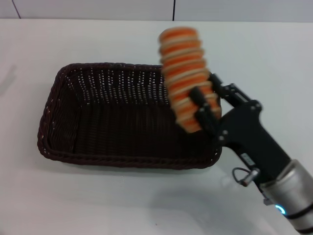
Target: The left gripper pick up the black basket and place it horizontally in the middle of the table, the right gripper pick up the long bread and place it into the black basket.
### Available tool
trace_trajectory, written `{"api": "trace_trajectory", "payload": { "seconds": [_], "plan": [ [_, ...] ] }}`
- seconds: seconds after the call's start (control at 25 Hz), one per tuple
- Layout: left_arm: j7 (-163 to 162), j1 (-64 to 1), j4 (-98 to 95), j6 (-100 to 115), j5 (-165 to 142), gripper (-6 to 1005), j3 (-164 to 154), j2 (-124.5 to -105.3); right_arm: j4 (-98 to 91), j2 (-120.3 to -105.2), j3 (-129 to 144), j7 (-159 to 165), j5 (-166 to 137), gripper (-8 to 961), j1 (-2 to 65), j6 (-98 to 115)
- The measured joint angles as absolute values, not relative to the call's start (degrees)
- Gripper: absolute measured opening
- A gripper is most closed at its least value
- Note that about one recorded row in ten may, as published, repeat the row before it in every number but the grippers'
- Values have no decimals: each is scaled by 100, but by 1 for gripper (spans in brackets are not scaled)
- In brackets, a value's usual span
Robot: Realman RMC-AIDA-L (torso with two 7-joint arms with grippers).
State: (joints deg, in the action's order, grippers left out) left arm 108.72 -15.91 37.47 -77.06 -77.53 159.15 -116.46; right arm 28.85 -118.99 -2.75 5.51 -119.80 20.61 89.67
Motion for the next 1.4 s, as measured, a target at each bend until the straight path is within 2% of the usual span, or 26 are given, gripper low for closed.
{"api": "trace_trajectory", "payload": {
  "seconds": [0.4,1.0,1.24,1.4],
  "plan": [
    [10879,-1551,3729,-7706,-7733,847,15935,-11704,2522,-11918,-452,549,-11953,582,2344,8505],
    [11600,-1531,2654,-7812,-7670,847,15914,-11815,1508,-11917,-2385,484,-11940,581,2898,8739],
    [11950,-1495,2599,-7882,-7486,847,15941,-11827,1514,-11923,-2525,433,-11935,581,2747,8843],
    [12084,-1412,2630,-7930,-7200,847,15944,-11818,1506,-11932,-2948,423,-11924,582,2362,8872]
  ]
}}
